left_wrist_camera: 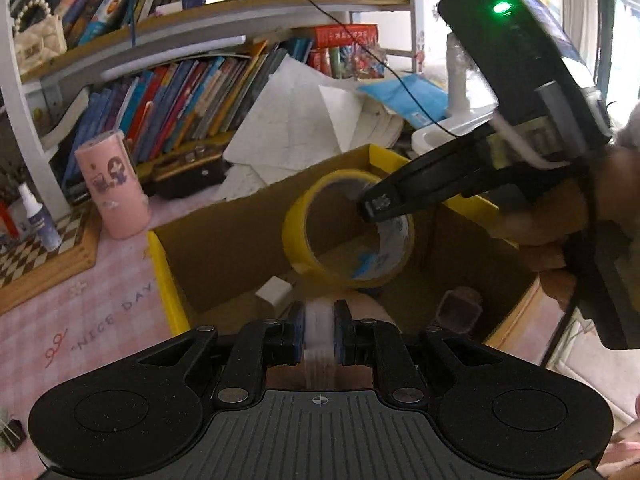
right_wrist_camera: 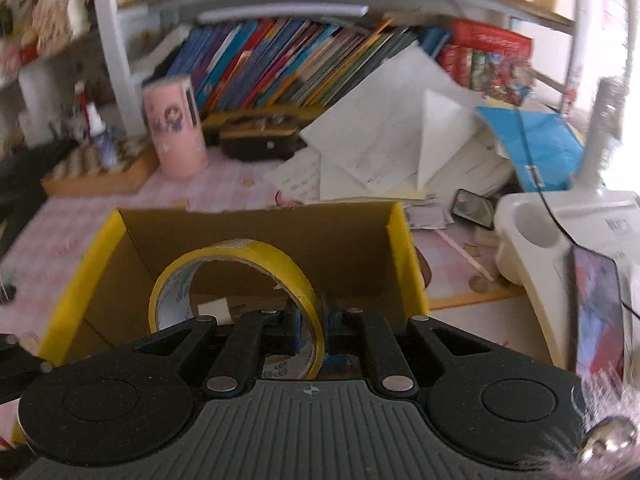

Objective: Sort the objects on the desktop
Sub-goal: 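Open both tools to drop the white box and tape roll into the box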

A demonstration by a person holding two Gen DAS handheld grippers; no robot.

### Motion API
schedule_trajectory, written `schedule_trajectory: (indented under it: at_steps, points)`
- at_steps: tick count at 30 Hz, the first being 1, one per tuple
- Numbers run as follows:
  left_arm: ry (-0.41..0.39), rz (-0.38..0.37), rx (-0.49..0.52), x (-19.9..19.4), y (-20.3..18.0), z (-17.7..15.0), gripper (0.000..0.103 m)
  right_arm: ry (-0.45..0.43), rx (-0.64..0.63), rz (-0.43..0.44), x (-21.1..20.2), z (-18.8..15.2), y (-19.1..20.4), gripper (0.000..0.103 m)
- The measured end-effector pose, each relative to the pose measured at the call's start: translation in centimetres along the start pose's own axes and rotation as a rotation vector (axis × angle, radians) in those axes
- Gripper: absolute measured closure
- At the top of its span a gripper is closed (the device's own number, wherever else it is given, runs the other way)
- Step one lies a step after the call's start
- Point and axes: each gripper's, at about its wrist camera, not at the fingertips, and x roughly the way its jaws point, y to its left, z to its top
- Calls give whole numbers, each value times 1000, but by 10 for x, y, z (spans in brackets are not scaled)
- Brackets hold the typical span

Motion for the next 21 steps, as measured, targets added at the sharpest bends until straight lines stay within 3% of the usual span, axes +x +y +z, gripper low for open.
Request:
schedule_trajectory:
  at_steps: [3, 5, 6, 10, 21]
  points:
    - [13, 13, 7, 3, 0, 3, 70, 20, -11, -12, 11, 1, 1, 84]
    - [6, 30, 5, 1, 0, 5, 46, 3, -7, -11, 11, 1, -1, 63]
    - [-6, 32, 4, -1, -1, 6, 44, -8, -5, -8, 10, 1, -2, 57]
    - [-39, 47, -7, -12, -1, 11, 41, -49, 25, 3, 2, -1, -7, 56]
    - [-188, 135, -171, -67, 24, -4, 34, -236, 110, -31, -53, -17, -6, 51]
